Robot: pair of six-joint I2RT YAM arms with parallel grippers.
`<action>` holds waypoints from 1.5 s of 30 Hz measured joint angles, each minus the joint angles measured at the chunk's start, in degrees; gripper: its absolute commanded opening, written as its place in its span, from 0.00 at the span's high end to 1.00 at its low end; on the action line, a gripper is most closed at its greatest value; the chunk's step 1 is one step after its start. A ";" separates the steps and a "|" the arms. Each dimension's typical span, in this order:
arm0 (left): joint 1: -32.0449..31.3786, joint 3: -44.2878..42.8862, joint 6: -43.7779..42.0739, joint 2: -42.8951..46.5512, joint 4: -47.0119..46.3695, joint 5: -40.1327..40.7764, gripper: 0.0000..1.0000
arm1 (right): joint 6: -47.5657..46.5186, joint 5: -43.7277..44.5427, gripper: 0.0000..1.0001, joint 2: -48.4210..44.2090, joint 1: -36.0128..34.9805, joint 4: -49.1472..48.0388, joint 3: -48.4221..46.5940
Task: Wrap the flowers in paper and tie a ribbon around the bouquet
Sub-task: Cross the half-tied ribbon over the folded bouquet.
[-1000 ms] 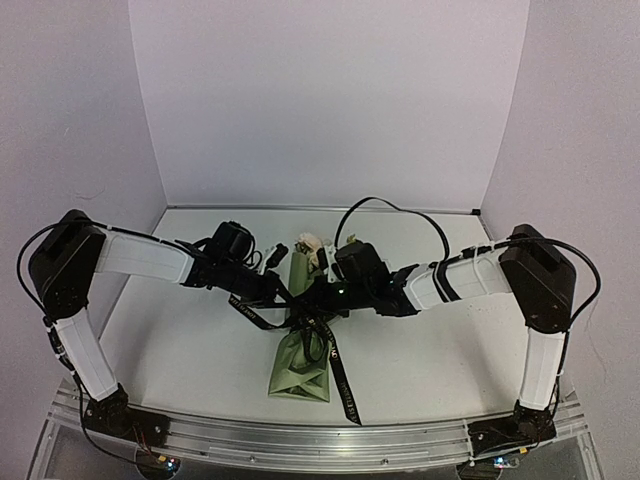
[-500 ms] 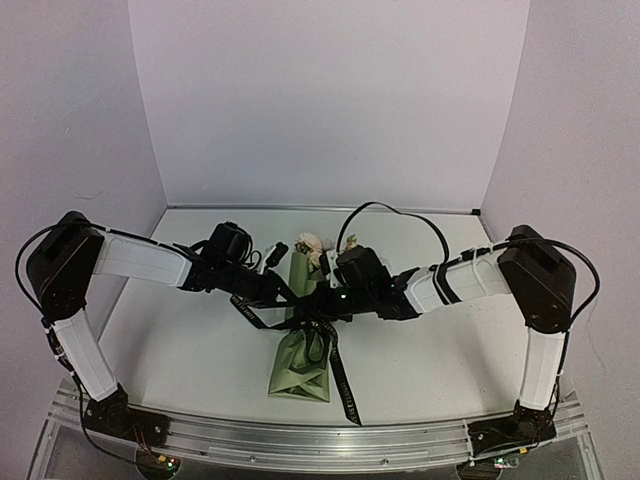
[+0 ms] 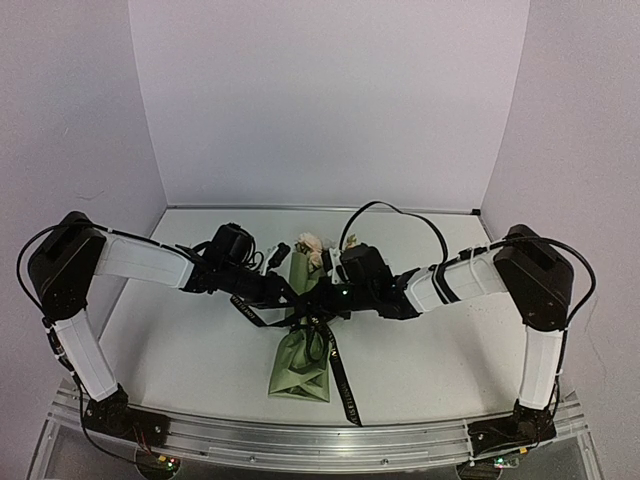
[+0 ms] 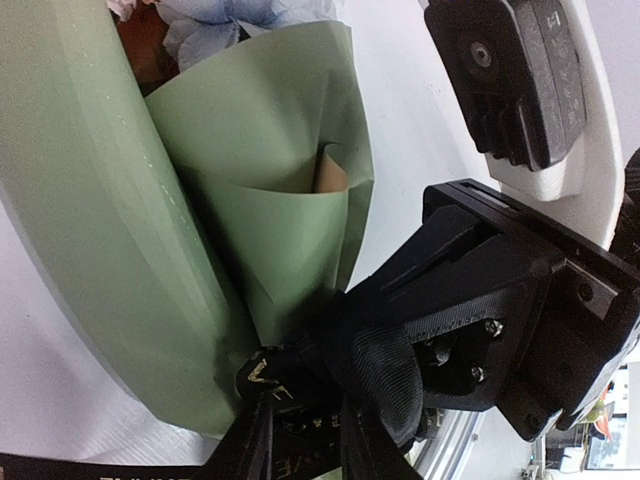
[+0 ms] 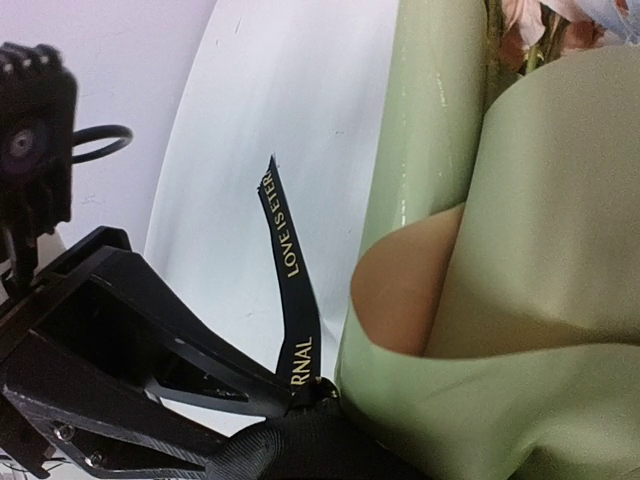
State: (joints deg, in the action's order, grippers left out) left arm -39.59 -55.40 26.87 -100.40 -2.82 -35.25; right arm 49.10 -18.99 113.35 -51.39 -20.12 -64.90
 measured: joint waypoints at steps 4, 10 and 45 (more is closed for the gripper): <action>0.00 0.00 -0.15 0.00 0.36 1.51 0.66 | 0.71 -0.71 1.00 0.95 0.15 -0.81 -0.07; 0.00 -0.13 -1.22 -0.02 0.43 3.57 0.62 | 1.41 -1.48 1.00 1.24 0.15 -1.38 -0.07; 0.33 0.57 1.25 -1.20 -5.39 4.90 0.65 | 14.78 -6.41 1.00 6.32 2.60 -14.75 0.29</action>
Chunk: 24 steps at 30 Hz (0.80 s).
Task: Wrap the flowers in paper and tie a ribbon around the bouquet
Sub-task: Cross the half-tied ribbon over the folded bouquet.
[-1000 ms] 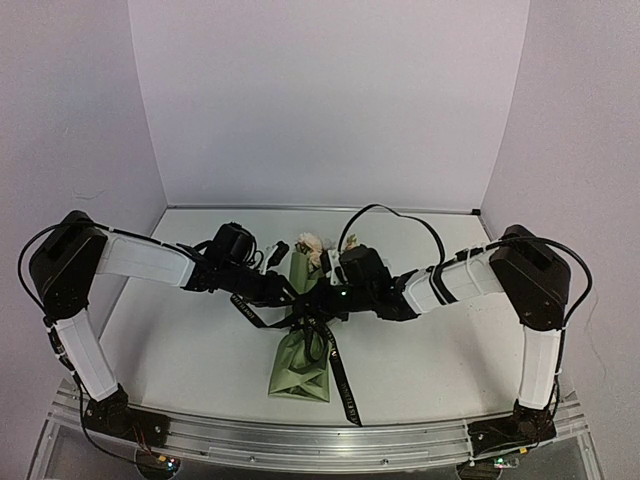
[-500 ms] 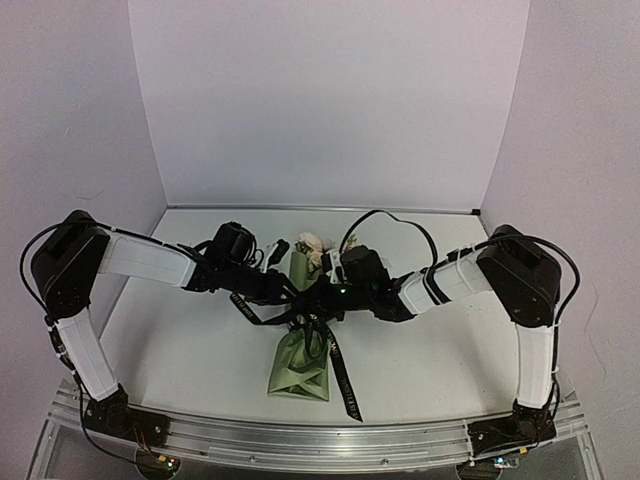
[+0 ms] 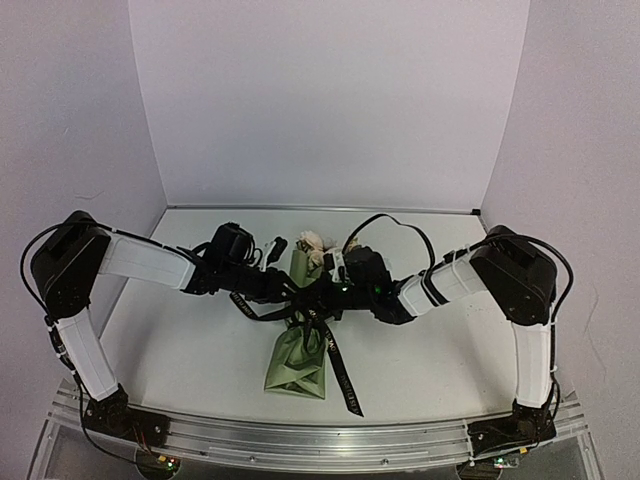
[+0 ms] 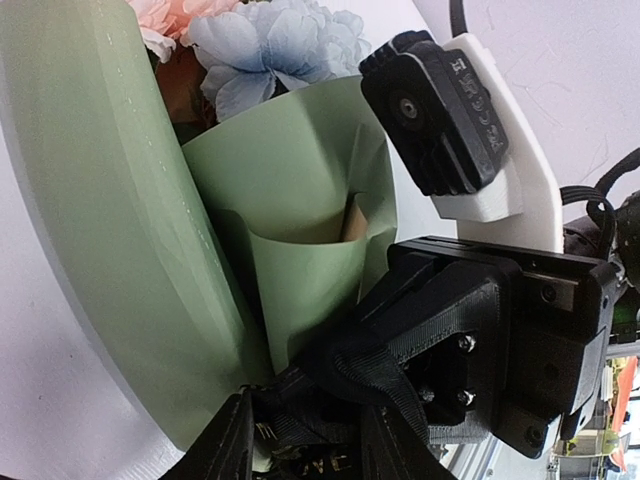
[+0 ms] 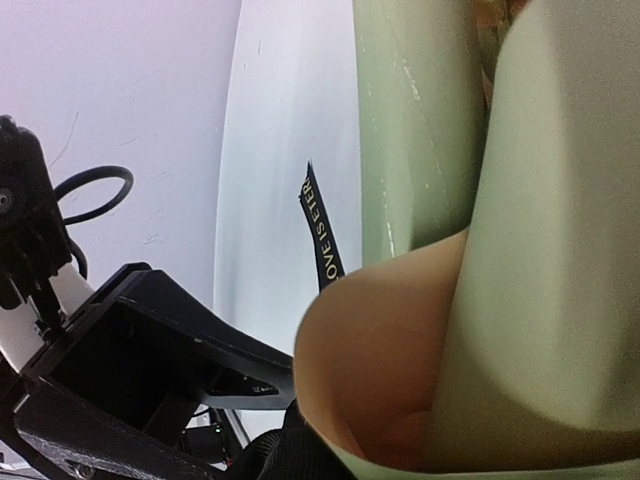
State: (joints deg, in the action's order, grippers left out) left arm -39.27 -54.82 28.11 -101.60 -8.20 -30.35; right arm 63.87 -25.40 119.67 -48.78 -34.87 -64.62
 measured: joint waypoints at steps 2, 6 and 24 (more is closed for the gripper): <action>-0.02 0.54 0.42 0.06 -0.68 0.11 0.68 | 0.77 -0.24 1.00 0.38 0.01 -0.91 0.15; 0.04 0.98 1.12 0.17 -1.73 0.45 0.74 | 2.04 -0.51 1.00 0.89 0.08 -2.14 0.17; 0.92 2.14 3.44 0.31 -4.47 0.79 1.00 | 3.78 -1.10 0.93 1.19 0.86 -4.77 1.04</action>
State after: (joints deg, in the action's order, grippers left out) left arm -38.35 -52.68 31.55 -101.30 -12.67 -29.56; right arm 67.65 -26.50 120.86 -47.92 -39.64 -63.58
